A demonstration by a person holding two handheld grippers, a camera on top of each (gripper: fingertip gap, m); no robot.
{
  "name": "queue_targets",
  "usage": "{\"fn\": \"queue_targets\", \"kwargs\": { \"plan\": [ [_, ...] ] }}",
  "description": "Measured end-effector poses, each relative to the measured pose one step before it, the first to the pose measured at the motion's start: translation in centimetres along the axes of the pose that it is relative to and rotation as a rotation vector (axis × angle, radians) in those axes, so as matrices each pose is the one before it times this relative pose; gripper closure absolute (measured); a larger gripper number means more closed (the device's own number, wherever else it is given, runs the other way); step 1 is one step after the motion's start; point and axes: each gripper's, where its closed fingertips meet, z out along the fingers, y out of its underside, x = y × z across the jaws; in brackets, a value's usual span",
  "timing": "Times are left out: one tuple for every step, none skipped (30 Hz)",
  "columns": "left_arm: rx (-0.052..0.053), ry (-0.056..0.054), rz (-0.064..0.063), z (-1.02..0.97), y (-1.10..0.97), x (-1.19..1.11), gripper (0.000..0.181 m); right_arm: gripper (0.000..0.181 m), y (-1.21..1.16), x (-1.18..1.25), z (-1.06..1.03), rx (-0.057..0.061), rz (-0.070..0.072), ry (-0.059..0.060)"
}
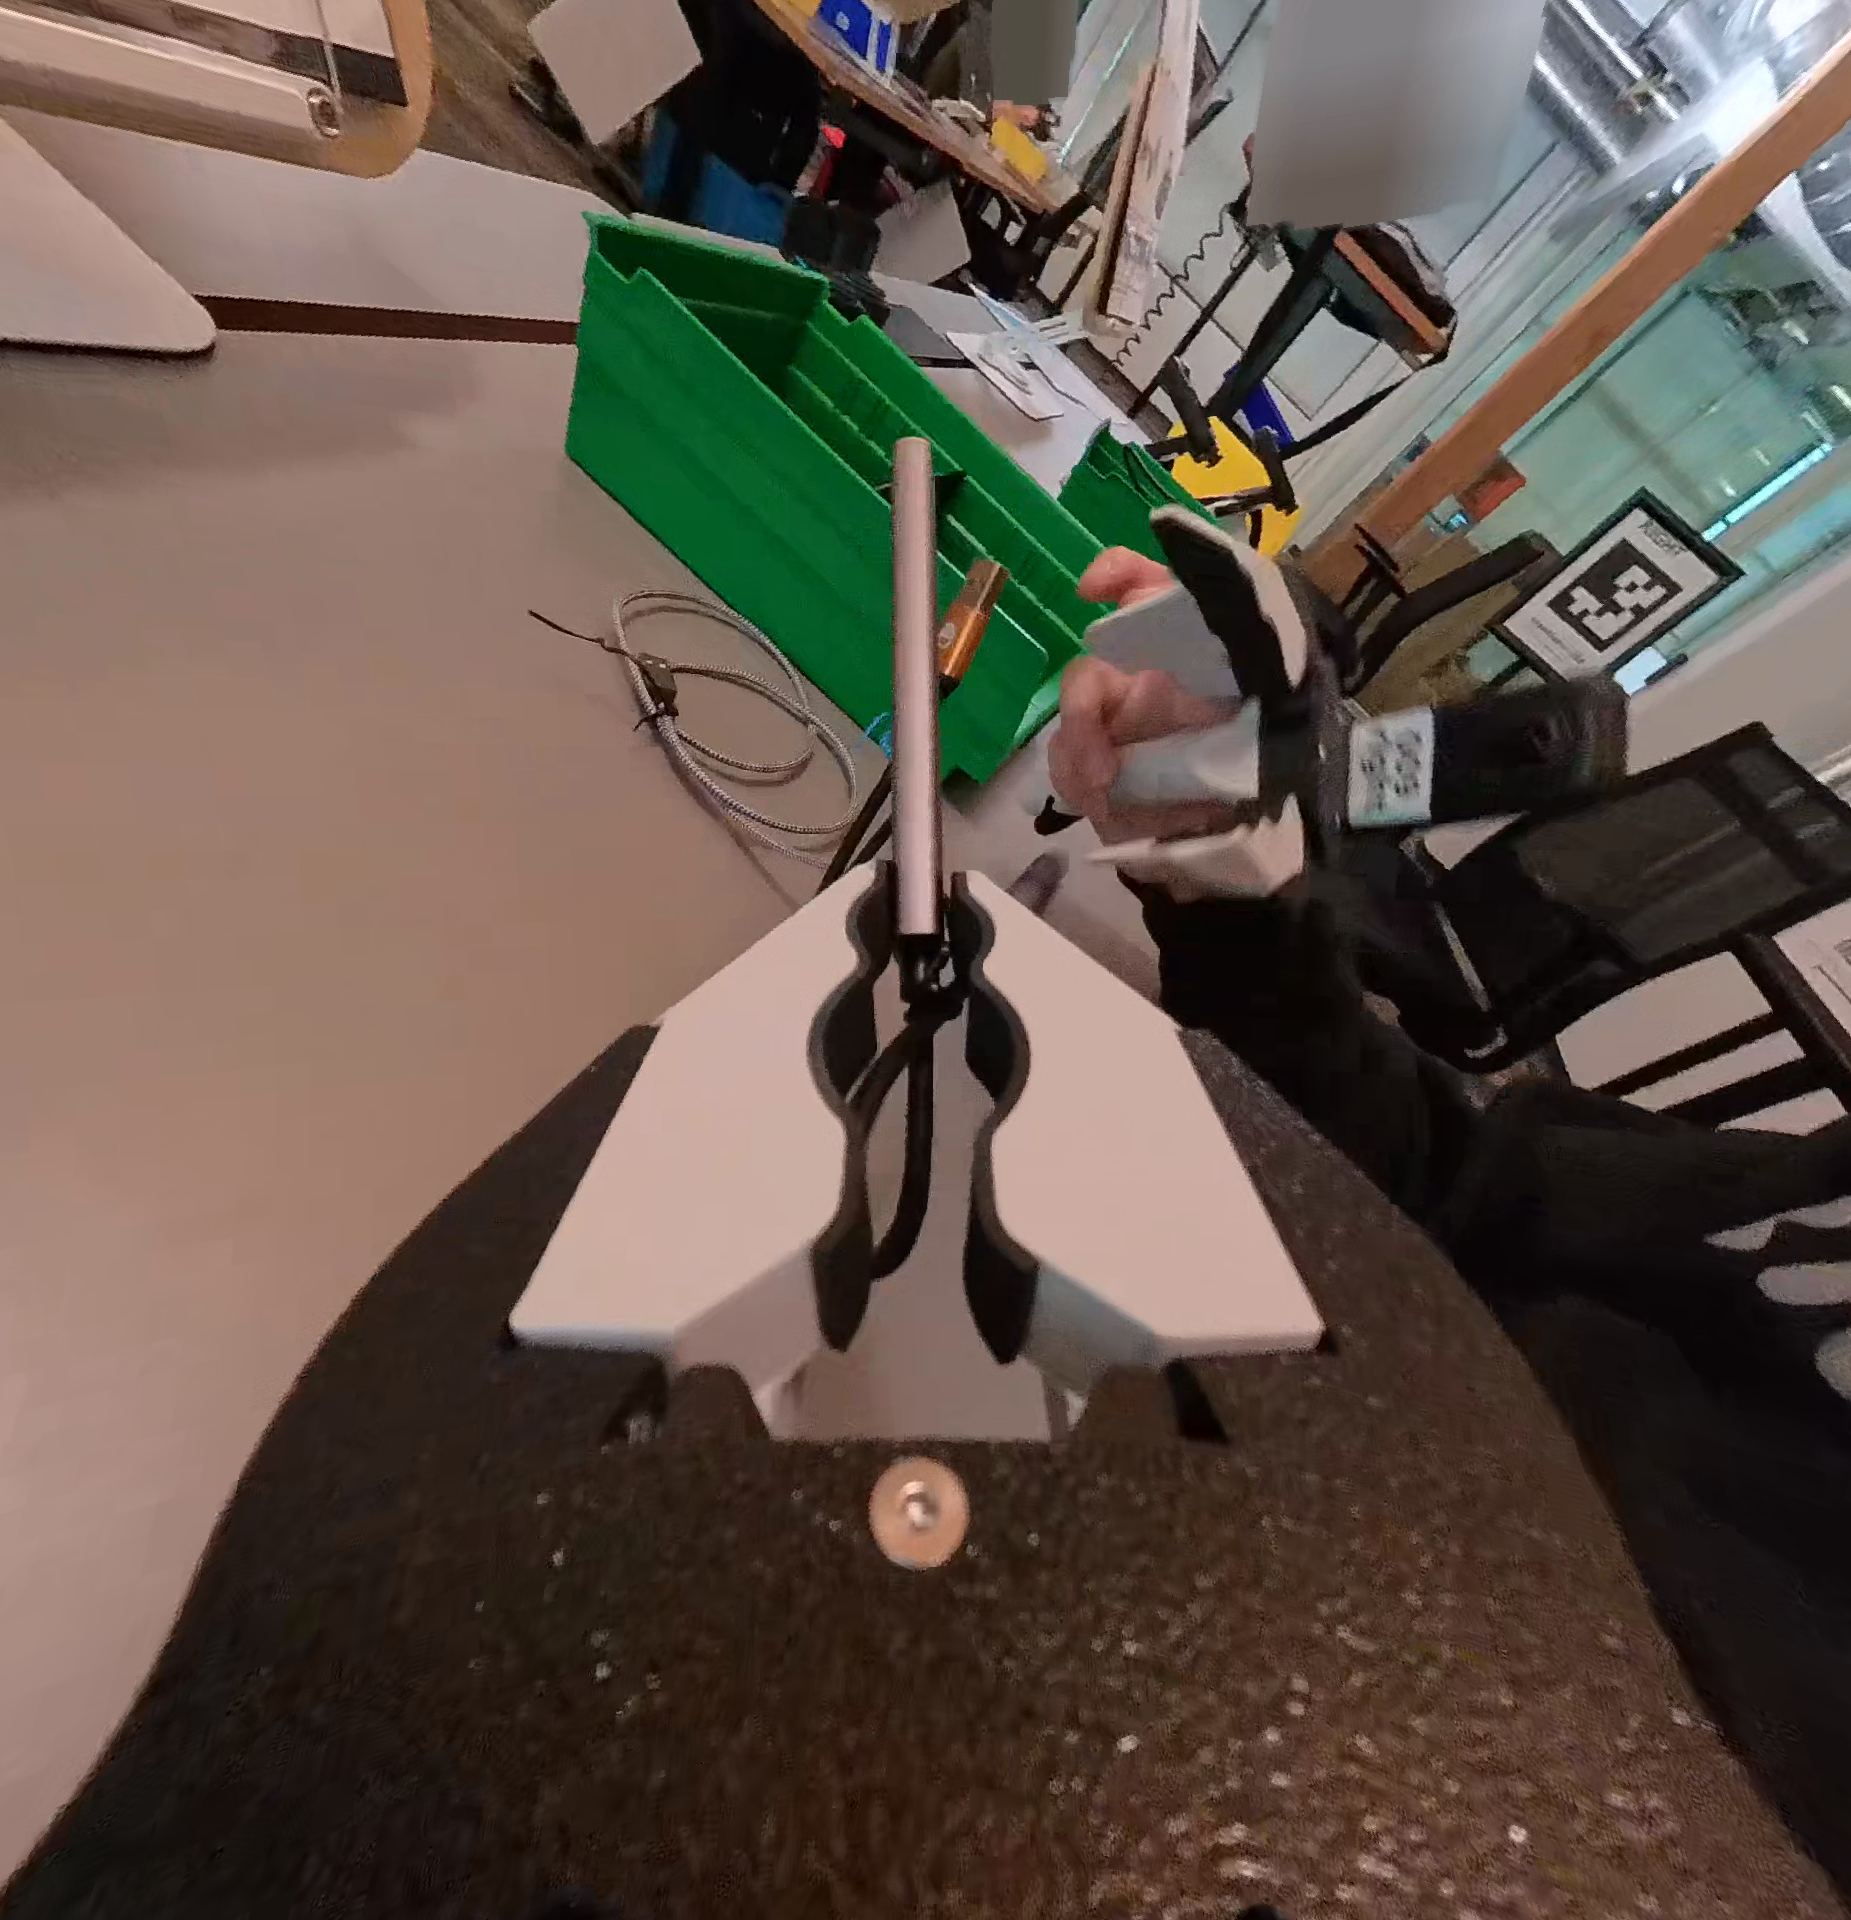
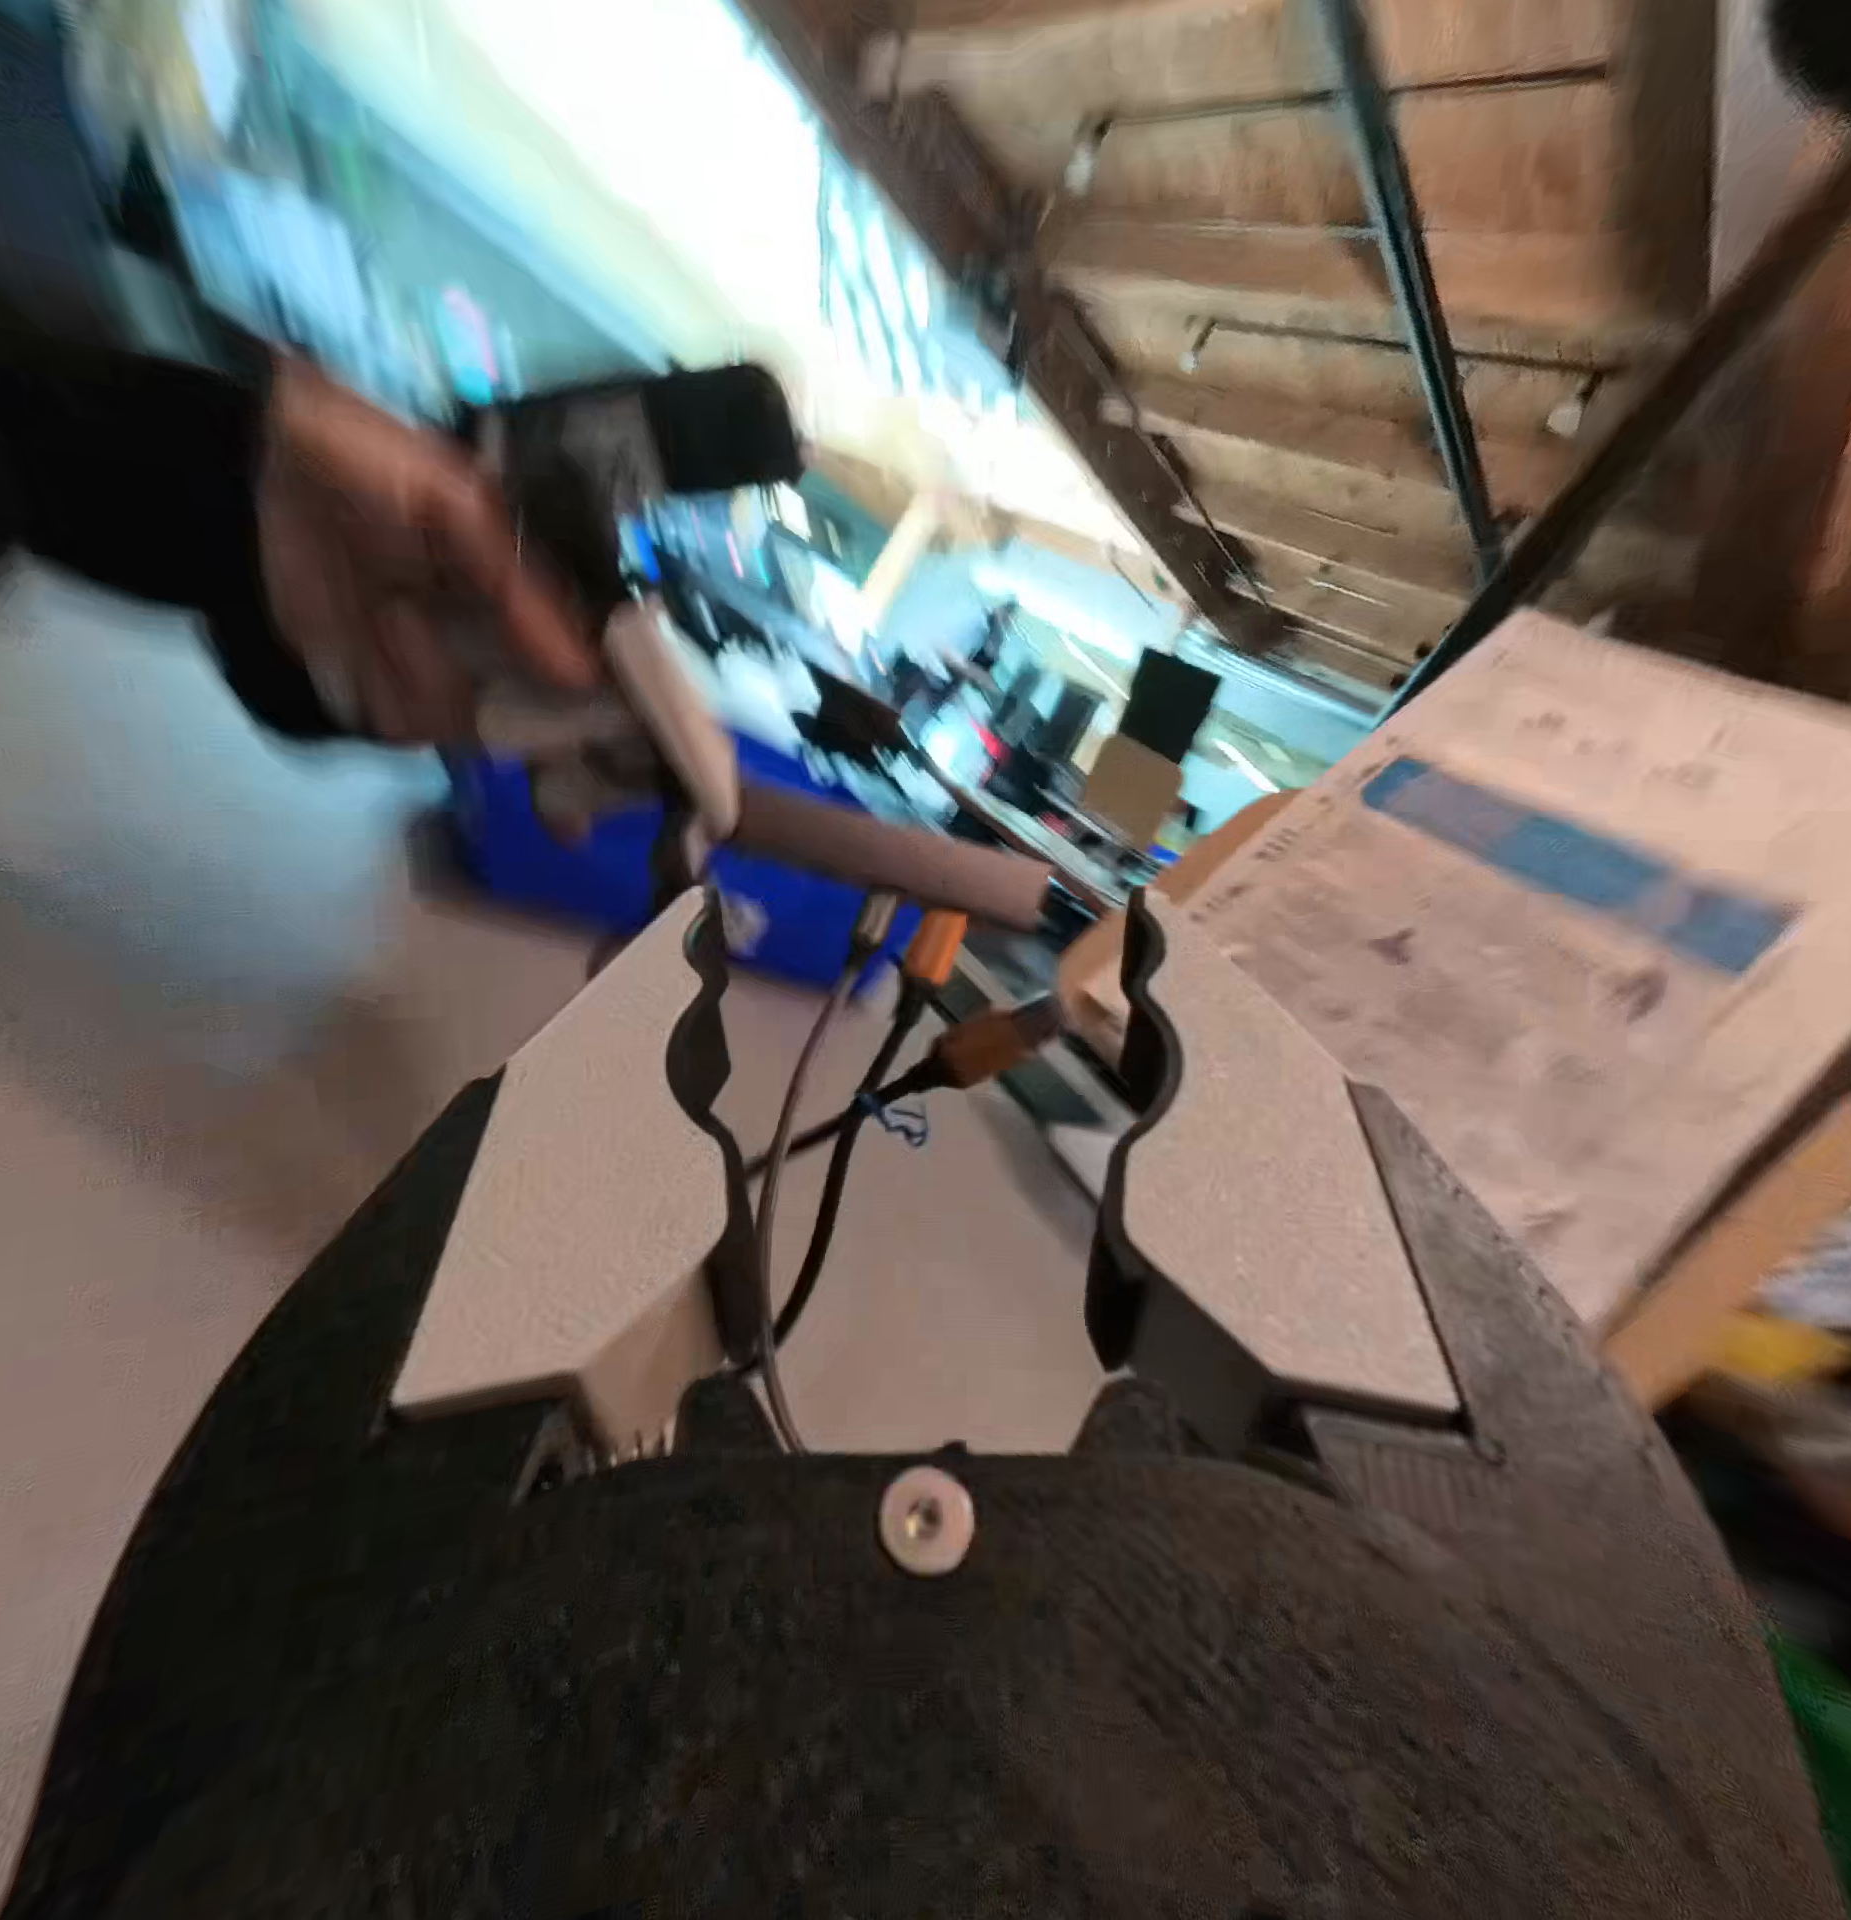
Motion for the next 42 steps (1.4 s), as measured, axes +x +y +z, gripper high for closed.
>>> {"fn": "queue_targets", "kwargs": {
  "plan": [
    [-0.0170,0.0142,0.0148,-0.389,0.095,-0.014,0.173,0.109,-1.057,1.355,-1.130,0.1042,0.1792,-0.0249],
    [-0.0277,-0.0009,0.0053,-0.349,0.304,-0.164,0.173,0.119,-1.125,1.195,-1.074,0.0867,0.1476,-0.0207],
    [-0.0384,0.0037,0.0026,-0.241,0.458,-0.002,0.174,0.130,-0.270,1.442,-0.747,0.0234,0.0926,0.0266],
    [-0.0294,0.0281,0.0099,0.010,0.304,0.306,0.174,0.120,0.709,1.020,-0.332,-0.0329,0.0377,0.0318],
    [-0.0114,0.0416,0.0113,0.165,0.129,0.485,0.174,0.114,1.104,0.182,0.059,-0.0493,0.0162,0.0003],
    [-0.0077,0.0368,0.0037,0.293,0.098,0.499,0.174,0.118,1.456,-0.046,0.404,-0.0712,0.0070,0.0017],
    [-0.0087,0.0299,0.0105,0.324,0.014,0.237,0.174,0.108,1.631,-0.252,0.692,-0.0811,0.0018,-0.0026],
    [-0.0116,0.0254,0.0297,0.410,0.120,0.321,0.174,0.102,1.199,-0.375,0.826,-0.0543,0.0193,-0.0089],
    [-0.0123,0.0132,0.0384,0.399,0.109,0.251,0.174,0.107,0.795,-0.515,0.776,-0.0331,0.0498,-0.0304],
    [-0.0127,-0.0018,0.0333,0.397,0.078,0.042,0.174,0.108,0.377,-0.990,0.622,-0.0088,0.0610,-0.0691],
    [-0.0161,-0.0047,0.0294,0.343,0.129,0.065,0.174,0.115,0.073,-1.214,0.401,0.0077,0.0570,-0.0848],
    [-0.0117,-0.0022,0.0308,0.265,0.023,0.169,0.174,0.132,0.113,-0.636,0.246,0.0026,0.0362,-0.0480],
    [-0.0001,-0.0127,0.0278,0.195,-0.131,-0.085,0.174,0.151,0.188,-0.365,0.121,-0.0050,0.0055,-0.0273],
    [-0.0045,-0.0233,0.0255,0.082,-0.004,-0.289,0.174,0.160,-0.048,-0.251,0.027,0.0064,-0.0023,-0.0121],
    [-0.0048,-0.0057,0.0309,-0.006,-0.015,-0.044,0.174,0.162,-0.110,-0.274,-0.040,0.0085,-0.0098,-0.0136],
    [0.0056,0.0022,0.0365,-0.071,-0.105,0.085,0.174,0.165,-0.218,-0.443,-0.056,0.0127,0.0039,-0.0261],
    [0.0206,-0.0199,0.0277,-0.056,-0.327,-0.140,0.173,0.169,-0.333,-0.207,-0.006,0.0173,0.0263,-0.0143],
    [0.0279,-0.0539,0.0149,-0.089,-0.495,-0.625,0.171,0.172,-0.364,0.259,0.014,0.0235,0.0318,0.0162],
    [0.0372,-0.0920,0.0070,-0.130,-0.653,-1.138,0.165,0.174,-0.337,0.438,0.017,0.0276,0.0259,0.0285],
    [0.0472,-0.1121,0.0114,-0.322,-0.729,-1.202,0.157,0.174,-0.356,0.699,-0.046,0.0283,0.0215,0.0447],
    [0.0466,-0.0909,0.0153,-0.291,-0.660,-0.799,0.148,0.174,-0.280,0.340,-0.019,0.0214,0.0257,0.0182],
    [0.0197,-0.0878,-0.0019,-0.153,-0.175,-0.657,0.142,0.174,-0.182,0.073,0.058,0.0147,0.0223,0.0033],
    [-0.0127,-0.0923,-0.0038,-0.001,0.379,-0.574,0.130,0.174,-0.130,0.270,0.047,0.0142,0.0075,0.0243],
    [-0.0221,-0.0782,0.0151,0.077,0.608,-0.463,0.117,0.175,-0.157,0.515,-0.030,0.0146,-0.0025,0.0411],
    [0.0017,-0.0928,0.0130,-0.130,0.368,-0.636,0.108,0.175,-0.100,0.384,-0.055,0.0074,0.0104,0.0245],
    [0.0361,-0.1132,-0.0035,-0.362,-0.087,-0.990,0.104,0.175,-0.213,0.341,-0.126,0.0162,0.0232,0.0126],
    [0.0506,-0.0709,-0.0075,-0.444,-0.264,-0.460,0.104,0.175,-0.284,0.207,-0.166,0.0224,0.0327,-0.0012],
    [0.0401,-0.0217,-0.0163,-0.293,-0.115,0.128,0.106,0.175,-0.254,0.117,-0.156,0.0210,0.0279,-0.0075],
    [0.0109,0.0243,-0.0291,0.137,0.294,0.664,0.109,0.175,-0.180,0.144,-0.134,0.0137,0.0239,-0.0040],
    [-0.0139,0.0700,-0.0413,0.442,0.591,1.265,0.110,0.175,-0.056,0.130,-0.069,0.0055,0.0149,-0.0005],
    [-0.0207,0.0747,-0.0549,0.613,0.616,1.215,0.110,0.175,0.076,-0.023,0.010,-0.0021,0.0101,-0.0064],
    [-0.0112,0.0540,-0.0519,0.584,0.327,0.817,0.115,0.175,0.148,-0.150,0.079,-0.0053,0.0102,-0.0110],
    [0.0093,0.0341,-0.0371,0.428,-0.058,0.464,0.122,0.175,0.221,-0.183,0.110,-0.0094,0.0074,-0.0108],
    [0.0246,0.0252,-0.0241,0.415,-0.278,0.269,0.129,0.175,0.195,-0.165,0.102,-0.0066,0.0013,-0.0060],
    [0.0142,0.0187,-0.0218,0.356,-0.157,0.137,0.136,0.175,0.077,-0.204,0.064,-0.0003,0.0035,-0.0091],
    [-0.0108,0.0207,-0.0161,0.381,0.251,0.105,0.144,0.175,-0.060,-0.163,-0.004,0.0078,0.0139,-0.0111],
    [-0.0207,0.0199,-0.0081,0.319,0.355,0.051,0.151,0.175,-0.224,0.098,-0.122,0.0145,0.0155,0.0022],
    [-0.0157,0.0047,-0.0015,0.073,0.244,-0.156,0.158,0.175,-0.308,0.346,-0.259,0.0149,0.0090,0.0143],
    [0.0012,0.0001,0.0103,-0.214,-0.044,-0.202,0.165,0.175,-0.291,0.382,-0.312,0.0082,0.0064,0.0134],
    [0.0066,0.0014,0.0208,-0.403,-0.212,-0.209,0.166,0.176,-0.270,0.345,-0.316,0.0040,0.0074,0.0119],
    [0.0000,0.0007,0.0274,-0.378,-0.117,-0.327,0.166,0.176,-0.020,0.221,-0.225,-0.0104,0.0030,0.0065],
    [-0.0202,0.0003,0.0396,-0.257,0.169,-0.407,0.166,0.175,0.185,0.127,-0.076,-0.0182,-0.0006,0.0054]
  ]
}}
